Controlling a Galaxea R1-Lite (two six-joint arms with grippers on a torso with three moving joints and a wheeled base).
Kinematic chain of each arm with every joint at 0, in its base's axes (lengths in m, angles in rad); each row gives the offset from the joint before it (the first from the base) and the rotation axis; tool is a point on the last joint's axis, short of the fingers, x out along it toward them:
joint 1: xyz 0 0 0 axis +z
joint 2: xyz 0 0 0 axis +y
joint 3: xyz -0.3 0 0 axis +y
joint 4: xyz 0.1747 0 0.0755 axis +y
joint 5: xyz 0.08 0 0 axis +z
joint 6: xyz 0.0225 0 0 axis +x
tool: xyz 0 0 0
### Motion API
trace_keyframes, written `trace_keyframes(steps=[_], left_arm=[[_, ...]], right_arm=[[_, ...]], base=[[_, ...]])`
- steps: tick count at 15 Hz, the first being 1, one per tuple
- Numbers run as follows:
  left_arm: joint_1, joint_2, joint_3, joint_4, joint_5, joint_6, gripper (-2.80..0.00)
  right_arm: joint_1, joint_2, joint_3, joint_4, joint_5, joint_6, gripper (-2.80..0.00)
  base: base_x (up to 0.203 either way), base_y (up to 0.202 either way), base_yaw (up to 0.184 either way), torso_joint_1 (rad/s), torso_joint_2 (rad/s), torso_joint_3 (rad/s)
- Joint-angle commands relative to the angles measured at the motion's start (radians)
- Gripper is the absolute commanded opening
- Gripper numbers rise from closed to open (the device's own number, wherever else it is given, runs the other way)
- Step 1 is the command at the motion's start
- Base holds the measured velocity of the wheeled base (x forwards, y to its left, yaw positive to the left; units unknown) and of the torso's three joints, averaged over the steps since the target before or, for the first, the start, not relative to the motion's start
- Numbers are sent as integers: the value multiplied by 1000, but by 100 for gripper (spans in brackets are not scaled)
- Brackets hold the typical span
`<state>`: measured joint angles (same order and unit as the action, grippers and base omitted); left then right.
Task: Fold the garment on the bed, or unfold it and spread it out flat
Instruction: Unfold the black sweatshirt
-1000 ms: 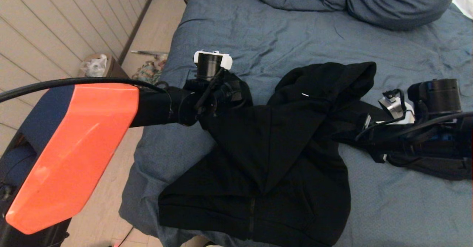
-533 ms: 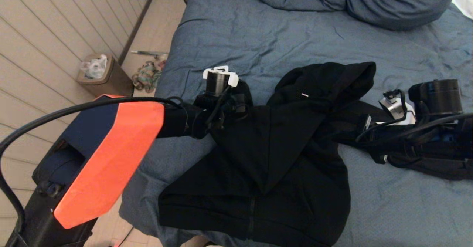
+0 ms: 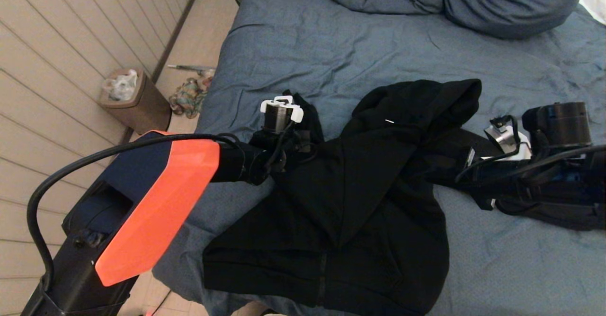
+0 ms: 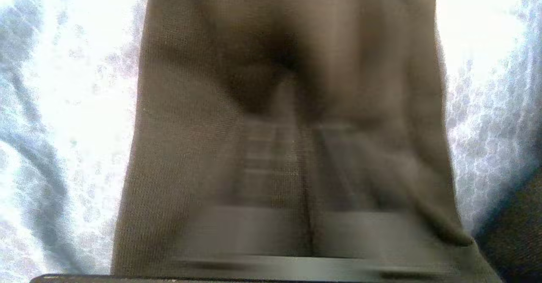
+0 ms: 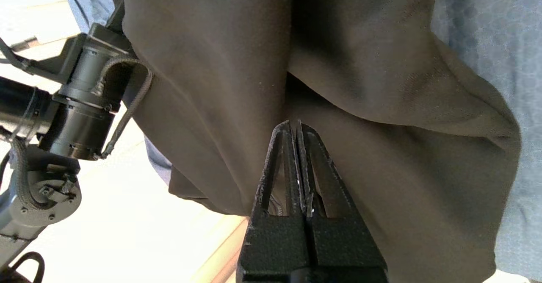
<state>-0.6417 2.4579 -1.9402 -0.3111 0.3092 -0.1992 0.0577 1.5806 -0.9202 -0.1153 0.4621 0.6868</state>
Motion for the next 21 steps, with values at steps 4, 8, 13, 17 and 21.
trace_keyframes(steps=[4, 8, 13, 17, 21], left_arm=[[63, -78, 0, -2, -2, 0, -280], [142, -213, 0, 7, -20, 1, -280], [318, -345, 1, 18, -45, 0, -280], [493, -392, 34, 28, -21, -25, -280], [716, -362, 106, 27, -26, -25, -280]], right_arm=[[2, 4, 1, 0, 3, 3, -280], [3, 4, 0, -1, 1, 3, -280], [4, 2, 4, -1, 1, 3, -280], [5, 2, 7, -1, 3, 3, -280], [8, -8, 9, 0, 6, 3, -280]], base=[[0, 0, 0, 0, 0, 0], [0, 0, 0, 0, 0, 0], [0, 0, 0, 0, 0, 0], [0, 0, 0, 0, 0, 0], [0, 0, 0, 0, 0, 0]])
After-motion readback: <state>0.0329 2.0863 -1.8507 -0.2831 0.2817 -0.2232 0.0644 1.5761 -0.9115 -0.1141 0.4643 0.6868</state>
